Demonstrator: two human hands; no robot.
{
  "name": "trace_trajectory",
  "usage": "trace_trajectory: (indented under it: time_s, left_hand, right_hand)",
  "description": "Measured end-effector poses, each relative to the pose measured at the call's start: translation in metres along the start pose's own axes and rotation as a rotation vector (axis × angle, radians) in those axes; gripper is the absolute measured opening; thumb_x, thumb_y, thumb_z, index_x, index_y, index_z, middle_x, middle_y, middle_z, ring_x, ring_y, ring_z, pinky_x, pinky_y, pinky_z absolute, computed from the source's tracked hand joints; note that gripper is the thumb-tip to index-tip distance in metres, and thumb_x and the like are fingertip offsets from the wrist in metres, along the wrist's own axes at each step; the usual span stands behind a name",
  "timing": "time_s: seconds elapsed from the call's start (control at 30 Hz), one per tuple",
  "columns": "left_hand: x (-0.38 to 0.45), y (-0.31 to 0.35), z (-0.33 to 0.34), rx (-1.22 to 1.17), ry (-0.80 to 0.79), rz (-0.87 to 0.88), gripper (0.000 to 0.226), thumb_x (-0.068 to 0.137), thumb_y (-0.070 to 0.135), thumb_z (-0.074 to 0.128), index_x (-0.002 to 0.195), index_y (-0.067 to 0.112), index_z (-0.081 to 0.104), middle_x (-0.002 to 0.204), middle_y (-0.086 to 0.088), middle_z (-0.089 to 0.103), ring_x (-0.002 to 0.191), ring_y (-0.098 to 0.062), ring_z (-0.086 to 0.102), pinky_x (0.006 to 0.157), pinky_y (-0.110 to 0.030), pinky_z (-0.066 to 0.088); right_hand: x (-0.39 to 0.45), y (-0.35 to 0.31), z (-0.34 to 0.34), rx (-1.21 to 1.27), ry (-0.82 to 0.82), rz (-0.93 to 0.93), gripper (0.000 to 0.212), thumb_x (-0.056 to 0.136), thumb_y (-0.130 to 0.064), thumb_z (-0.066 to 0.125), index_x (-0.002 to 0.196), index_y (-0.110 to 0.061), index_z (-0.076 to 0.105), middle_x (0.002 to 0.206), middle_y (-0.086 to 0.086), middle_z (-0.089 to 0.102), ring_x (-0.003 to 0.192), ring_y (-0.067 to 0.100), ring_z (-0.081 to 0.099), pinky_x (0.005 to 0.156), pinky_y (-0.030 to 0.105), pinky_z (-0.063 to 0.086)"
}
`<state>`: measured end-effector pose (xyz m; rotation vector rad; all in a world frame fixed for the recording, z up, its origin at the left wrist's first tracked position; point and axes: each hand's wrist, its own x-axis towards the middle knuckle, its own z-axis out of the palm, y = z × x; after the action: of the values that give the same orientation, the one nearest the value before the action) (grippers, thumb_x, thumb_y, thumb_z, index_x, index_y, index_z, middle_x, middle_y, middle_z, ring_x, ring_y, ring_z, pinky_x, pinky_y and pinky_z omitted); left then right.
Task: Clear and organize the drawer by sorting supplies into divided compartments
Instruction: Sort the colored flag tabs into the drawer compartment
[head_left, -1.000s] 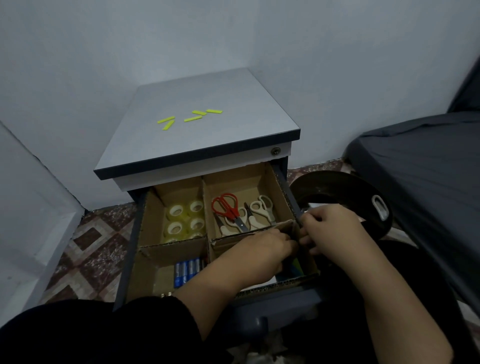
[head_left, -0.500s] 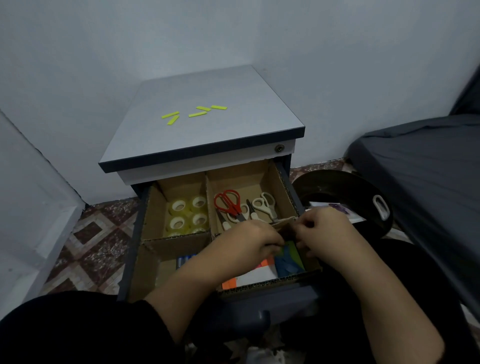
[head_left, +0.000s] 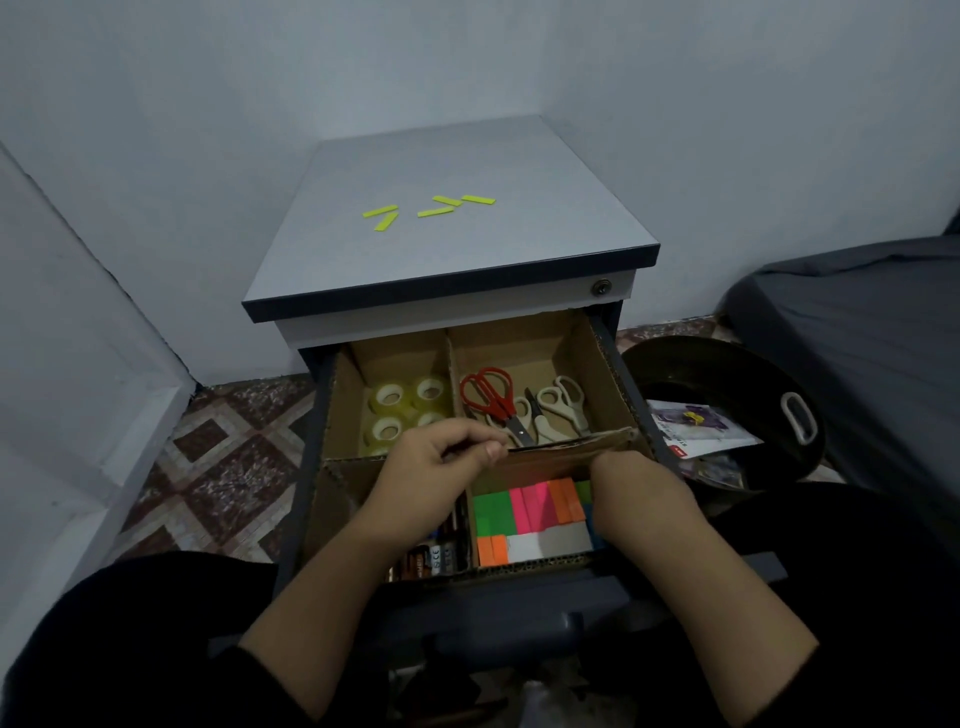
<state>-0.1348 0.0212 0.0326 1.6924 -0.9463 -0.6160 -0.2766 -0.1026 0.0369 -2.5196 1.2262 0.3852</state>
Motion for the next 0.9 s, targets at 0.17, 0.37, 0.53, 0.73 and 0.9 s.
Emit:
trace_trajectory:
  time_s: [0.17, 0.37, 0.53, 0.73, 0.9]
  left_hand:
    - [0.002, -0.001, 0.0, 0.004, -0.031, -0.003, 0.019, 0.088, 0.006, 0.064, 0.089, 0.022, 0.073, 0.088, 0.01, 0.072, 0.093, -0.008, 0.067, 0.091, -0.03, 0.053]
    - [0.002, -0.001, -0.001, 0.015, -0.037, -0.002, 0.021, 0.088, 0.009, 0.064, 0.086, 0.028, 0.073, 0.086, 0.013, 0.072, 0.092, -0.007, 0.066, 0.089, -0.03, 0.054]
    - [0.002, 0.0, -0.001, 0.022, -0.044, -0.005, 0.018, 0.089, 0.009, 0.064, 0.087, 0.024, 0.073, 0.087, 0.011, 0.071, 0.09, -0.008, 0.065, 0.088, -0.029, 0.054]
    - [0.002, 0.0, -0.001, 0.02, -0.048, -0.004, 0.017, 0.089, 0.009, 0.064, 0.088, 0.024, 0.072, 0.087, 0.012, 0.071, 0.091, -0.007, 0.065, 0.088, -0.027, 0.054]
    - [0.001, 0.001, -0.001, 0.014, -0.041, -0.001, 0.019, 0.089, 0.008, 0.064, 0.086, 0.026, 0.072, 0.084, 0.014, 0.07, 0.086, -0.004, 0.064, 0.085, -0.025, 0.053]
  right_hand:
    - [0.002, -0.002, -0.001, -0.043, 0.005, 0.004, 0.019, 0.091, -0.007, 0.049, 0.106, -0.01, 0.061, 0.109, 0.007, 0.062, 0.106, 0.025, 0.061, 0.073, 0.03, 0.043]
    - [0.008, 0.0, -0.001, -0.05, 0.009, 0.001, 0.007, 0.09, -0.017, 0.058, 0.093, -0.013, 0.063, 0.071, -0.003, 0.045, 0.083, 0.02, 0.058, 0.067, 0.028, 0.044]
    - [0.009, 0.001, 0.002, -0.043, 0.044, -0.008, 0.022, 0.09, -0.02, 0.06, 0.07, -0.019, 0.05, 0.068, -0.004, 0.043, 0.076, 0.018, 0.054, 0.066, 0.028, 0.044]
    - [0.012, 0.002, 0.01, -0.041, 0.072, -0.033, 0.007, 0.092, -0.015, 0.055, 0.094, -0.014, 0.062, 0.068, -0.006, 0.04, 0.075, 0.016, 0.052, 0.066, 0.027, 0.044]
    - [0.01, 0.001, 0.007, -0.04, 0.073, -0.022, 0.006, 0.092, -0.018, 0.057, 0.089, -0.014, 0.059, 0.068, -0.005, 0.04, 0.084, 0.019, 0.059, 0.066, 0.027, 0.043]
